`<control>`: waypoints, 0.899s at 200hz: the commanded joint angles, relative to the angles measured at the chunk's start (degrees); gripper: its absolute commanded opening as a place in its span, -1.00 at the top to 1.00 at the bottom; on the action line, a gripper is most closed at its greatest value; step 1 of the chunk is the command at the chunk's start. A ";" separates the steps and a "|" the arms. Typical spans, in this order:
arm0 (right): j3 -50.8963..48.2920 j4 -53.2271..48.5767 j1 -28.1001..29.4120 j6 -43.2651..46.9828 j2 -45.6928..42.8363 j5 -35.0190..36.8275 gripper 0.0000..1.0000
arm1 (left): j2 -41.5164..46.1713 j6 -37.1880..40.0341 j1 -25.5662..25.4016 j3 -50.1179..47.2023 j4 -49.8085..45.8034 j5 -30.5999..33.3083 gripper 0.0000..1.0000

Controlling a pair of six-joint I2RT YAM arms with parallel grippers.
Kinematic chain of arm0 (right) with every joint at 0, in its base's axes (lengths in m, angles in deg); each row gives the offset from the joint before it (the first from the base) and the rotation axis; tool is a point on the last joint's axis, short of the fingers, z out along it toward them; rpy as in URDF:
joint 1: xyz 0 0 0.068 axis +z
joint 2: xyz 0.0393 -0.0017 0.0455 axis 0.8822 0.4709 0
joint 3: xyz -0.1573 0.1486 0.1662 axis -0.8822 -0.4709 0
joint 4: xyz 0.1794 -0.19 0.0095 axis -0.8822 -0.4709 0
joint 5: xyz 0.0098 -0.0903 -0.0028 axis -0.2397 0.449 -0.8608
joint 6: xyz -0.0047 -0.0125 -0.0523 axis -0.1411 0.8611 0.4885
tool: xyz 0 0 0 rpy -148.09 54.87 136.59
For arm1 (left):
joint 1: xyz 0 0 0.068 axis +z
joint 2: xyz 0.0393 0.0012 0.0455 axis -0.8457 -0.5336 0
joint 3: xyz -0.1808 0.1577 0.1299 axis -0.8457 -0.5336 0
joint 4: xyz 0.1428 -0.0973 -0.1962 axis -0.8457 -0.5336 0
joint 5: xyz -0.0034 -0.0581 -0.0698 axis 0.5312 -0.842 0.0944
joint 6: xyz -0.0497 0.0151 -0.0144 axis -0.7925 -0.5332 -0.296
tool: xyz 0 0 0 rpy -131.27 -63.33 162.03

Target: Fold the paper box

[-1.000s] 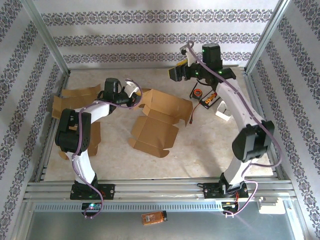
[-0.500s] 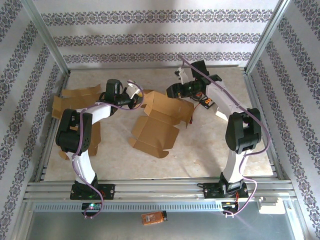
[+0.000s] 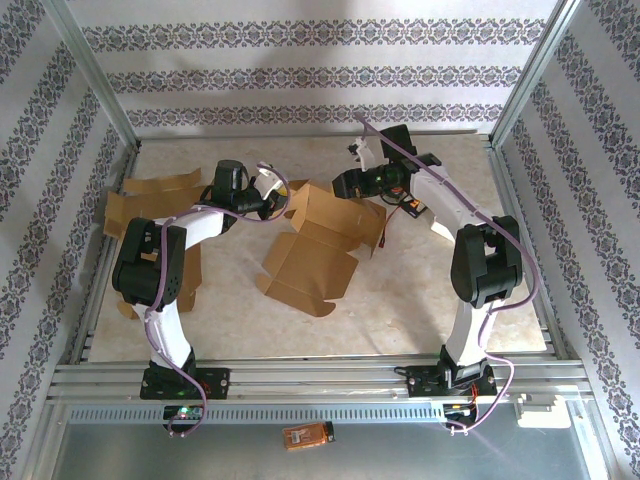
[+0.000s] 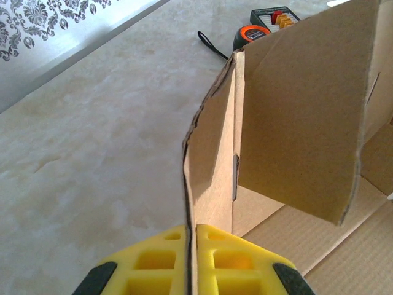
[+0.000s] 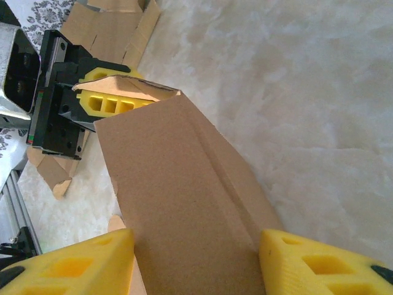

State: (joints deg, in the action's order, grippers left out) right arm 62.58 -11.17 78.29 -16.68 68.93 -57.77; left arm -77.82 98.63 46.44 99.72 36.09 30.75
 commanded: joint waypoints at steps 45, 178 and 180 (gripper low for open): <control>1.39 2.78 -1.08 -9.32 -3.73 -6.56 -0.28 | 0.51 1.89 -1.70 0.13 3.04 -0.67 1.00; 0.27 0.51 -2.75 -10.46 1.50 -8.18 -0.20 | 0.52 1.07 -1.78 -0.02 4.27 -1.01 1.00; 0.26 0.53 -2.65 -10.41 1.64 -8.16 -0.20 | 0.46 1.00 -1.78 0.04 4.37 -1.02 1.00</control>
State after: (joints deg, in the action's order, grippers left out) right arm 63.54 -9.40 74.57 -28.60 69.02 -63.81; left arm -77.82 98.67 45.06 99.72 37.81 30.90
